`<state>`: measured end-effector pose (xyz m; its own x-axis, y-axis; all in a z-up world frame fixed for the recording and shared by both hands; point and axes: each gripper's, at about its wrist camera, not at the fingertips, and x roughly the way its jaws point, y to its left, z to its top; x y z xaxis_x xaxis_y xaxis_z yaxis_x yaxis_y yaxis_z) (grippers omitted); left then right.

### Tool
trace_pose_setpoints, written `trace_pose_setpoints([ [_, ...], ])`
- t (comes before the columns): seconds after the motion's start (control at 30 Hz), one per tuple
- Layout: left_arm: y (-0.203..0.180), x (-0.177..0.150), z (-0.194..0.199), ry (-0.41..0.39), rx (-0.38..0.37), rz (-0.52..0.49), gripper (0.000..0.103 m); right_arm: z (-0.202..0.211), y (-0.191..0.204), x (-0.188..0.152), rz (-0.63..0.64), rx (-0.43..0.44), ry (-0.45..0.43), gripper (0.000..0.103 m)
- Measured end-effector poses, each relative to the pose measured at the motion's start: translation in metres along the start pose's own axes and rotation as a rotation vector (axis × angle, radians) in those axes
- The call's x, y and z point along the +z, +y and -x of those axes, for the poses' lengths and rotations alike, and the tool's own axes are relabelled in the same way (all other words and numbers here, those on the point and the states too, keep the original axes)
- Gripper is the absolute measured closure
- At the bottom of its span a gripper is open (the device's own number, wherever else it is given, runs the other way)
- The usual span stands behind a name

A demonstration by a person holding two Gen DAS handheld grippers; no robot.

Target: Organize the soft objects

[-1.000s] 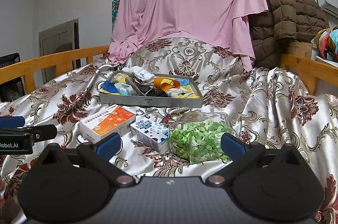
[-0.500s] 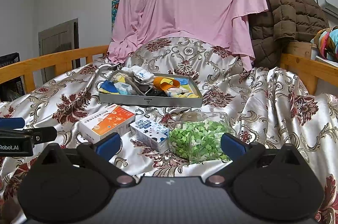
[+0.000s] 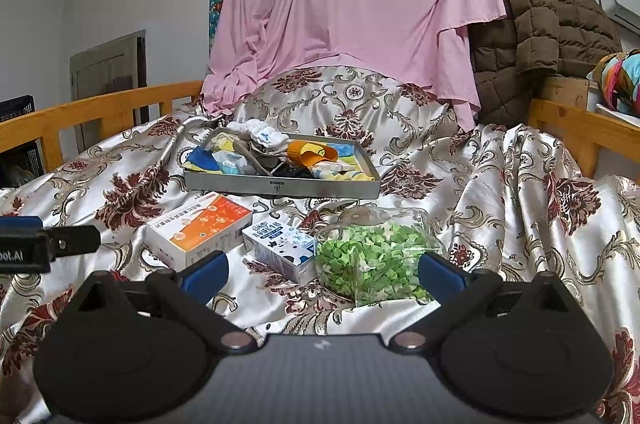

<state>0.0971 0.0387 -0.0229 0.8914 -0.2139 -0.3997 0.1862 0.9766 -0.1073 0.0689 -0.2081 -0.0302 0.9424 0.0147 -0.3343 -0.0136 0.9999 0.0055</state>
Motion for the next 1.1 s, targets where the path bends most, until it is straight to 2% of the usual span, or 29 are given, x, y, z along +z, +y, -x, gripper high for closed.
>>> trace_pose_setpoints([
  [0.2,-0.0048,0.0042,0.0012,0.011,-0.026,-0.009,0.001,-0.0017,0.0014,-0.0004,0.011,-0.003,0.011,0.000],
  [0.6,-0.0097,0.0065,-0.0014,0.030,-0.001,-0.052,0.001,-0.0032,0.0047,-0.0002,0.024,-0.004,0.022,0.000],
  [1.1,-0.0076,0.0069,-0.0047,0.054,0.012,-0.045,0.001,-0.0027,0.0046,-0.0002,0.026,-0.002,0.026,0.000],
])
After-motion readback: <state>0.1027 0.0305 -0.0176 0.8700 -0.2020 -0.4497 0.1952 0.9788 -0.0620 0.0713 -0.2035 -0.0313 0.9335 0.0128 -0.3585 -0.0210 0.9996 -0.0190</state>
